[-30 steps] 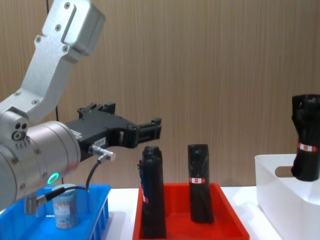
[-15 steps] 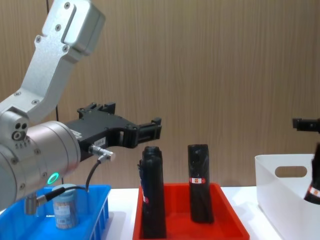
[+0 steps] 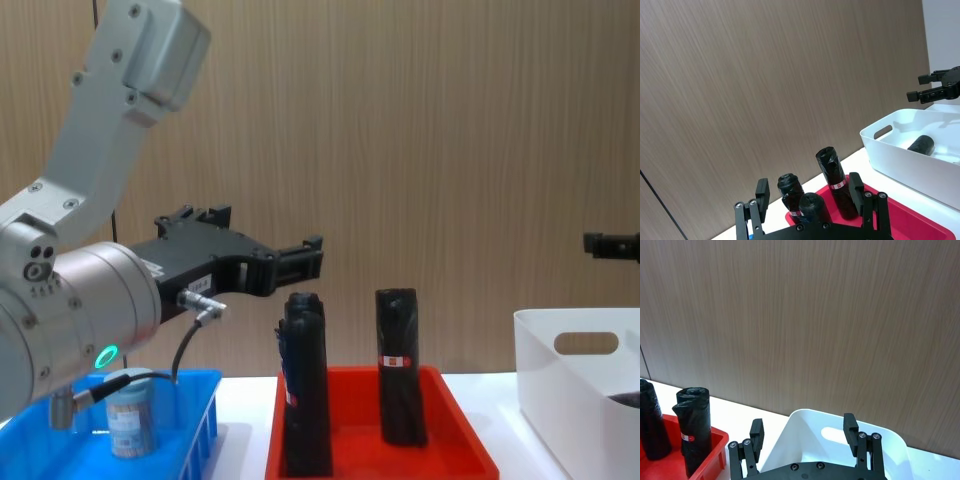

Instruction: Pick the cotton swabs from the blue box and place them into the white box.

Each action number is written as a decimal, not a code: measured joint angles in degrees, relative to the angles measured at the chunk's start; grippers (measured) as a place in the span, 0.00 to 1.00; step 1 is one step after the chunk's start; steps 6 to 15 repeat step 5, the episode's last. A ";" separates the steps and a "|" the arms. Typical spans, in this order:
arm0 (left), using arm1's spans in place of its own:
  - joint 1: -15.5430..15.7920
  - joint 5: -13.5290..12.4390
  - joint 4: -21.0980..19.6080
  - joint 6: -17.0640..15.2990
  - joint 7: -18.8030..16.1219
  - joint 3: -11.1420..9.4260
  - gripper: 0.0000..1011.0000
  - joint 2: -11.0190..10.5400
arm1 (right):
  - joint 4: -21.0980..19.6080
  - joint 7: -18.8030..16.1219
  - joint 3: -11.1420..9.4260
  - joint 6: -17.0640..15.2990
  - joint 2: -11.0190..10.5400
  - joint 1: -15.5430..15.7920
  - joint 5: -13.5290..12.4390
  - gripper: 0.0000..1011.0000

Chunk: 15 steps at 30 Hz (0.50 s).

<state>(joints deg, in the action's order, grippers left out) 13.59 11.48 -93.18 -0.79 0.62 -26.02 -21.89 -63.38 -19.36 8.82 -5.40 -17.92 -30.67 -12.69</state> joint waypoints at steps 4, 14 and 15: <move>0.00 0.00 0.00 0.00 0.00 0.00 0.99 0.00 | -0.19 -0.04 -0.02 -0.03 -0.03 0.11 -0.05 0.99; 0.00 0.00 0.00 0.00 0.00 0.00 0.99 0.00 | -0.25 -0.05 -0.03 -0.03 -0.04 0.14 -0.06 0.99; 0.00 0.00 0.00 0.00 0.00 0.00 0.99 0.00 | -0.25 -0.05 -0.03 -0.03 -0.04 0.14 -0.06 0.99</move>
